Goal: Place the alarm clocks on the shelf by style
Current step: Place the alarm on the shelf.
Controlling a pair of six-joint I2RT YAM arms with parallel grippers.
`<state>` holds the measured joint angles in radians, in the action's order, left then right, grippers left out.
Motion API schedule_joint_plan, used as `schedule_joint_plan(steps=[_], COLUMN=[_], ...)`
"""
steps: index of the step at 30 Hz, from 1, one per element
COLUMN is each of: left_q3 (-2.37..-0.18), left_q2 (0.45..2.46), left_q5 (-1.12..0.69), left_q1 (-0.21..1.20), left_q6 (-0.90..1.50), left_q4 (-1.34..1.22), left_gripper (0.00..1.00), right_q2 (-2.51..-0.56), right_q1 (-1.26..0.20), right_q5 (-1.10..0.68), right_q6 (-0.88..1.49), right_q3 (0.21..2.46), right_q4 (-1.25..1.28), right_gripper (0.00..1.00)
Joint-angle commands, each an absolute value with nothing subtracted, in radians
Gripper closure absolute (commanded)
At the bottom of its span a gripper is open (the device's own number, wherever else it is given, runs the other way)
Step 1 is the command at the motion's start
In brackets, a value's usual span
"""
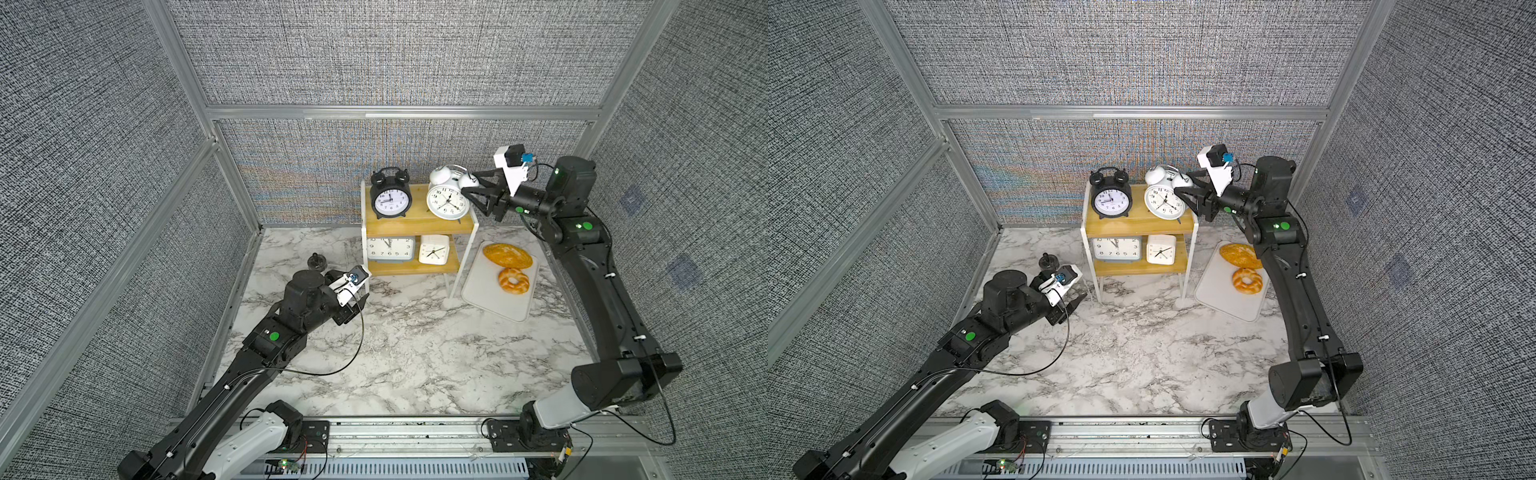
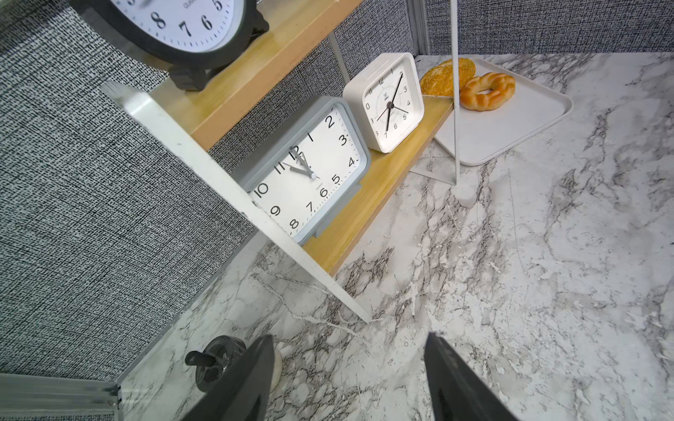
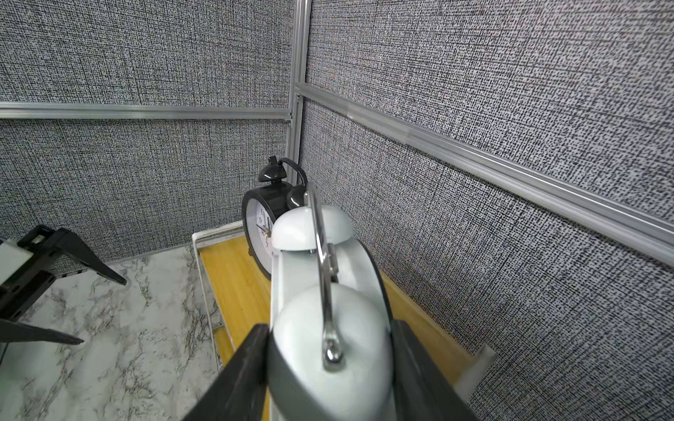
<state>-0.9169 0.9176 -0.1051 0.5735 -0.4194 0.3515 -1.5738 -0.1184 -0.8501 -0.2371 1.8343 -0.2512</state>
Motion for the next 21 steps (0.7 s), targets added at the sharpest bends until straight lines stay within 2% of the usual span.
schedule_joint_plan(steps=[1,21], left_q3=[-0.919,-0.924], left_q2=[0.92,0.925], left_q5=[-0.113,-0.115], left_q1=[0.572,0.57], left_q6=[-0.428,-0.438], left_q4=[0.347,0.35], left_gripper=[0.29,0.29], right_q2=[-1.6,-1.742], right_q1=[-0.12,-0.112], right_q5=[-0.887,-0.939], right_q6=[-0.266,-0.277], right_q3=[1.868,2.044], right_q4=[-0.246,-0.369], right_gripper=[0.57,0.57])
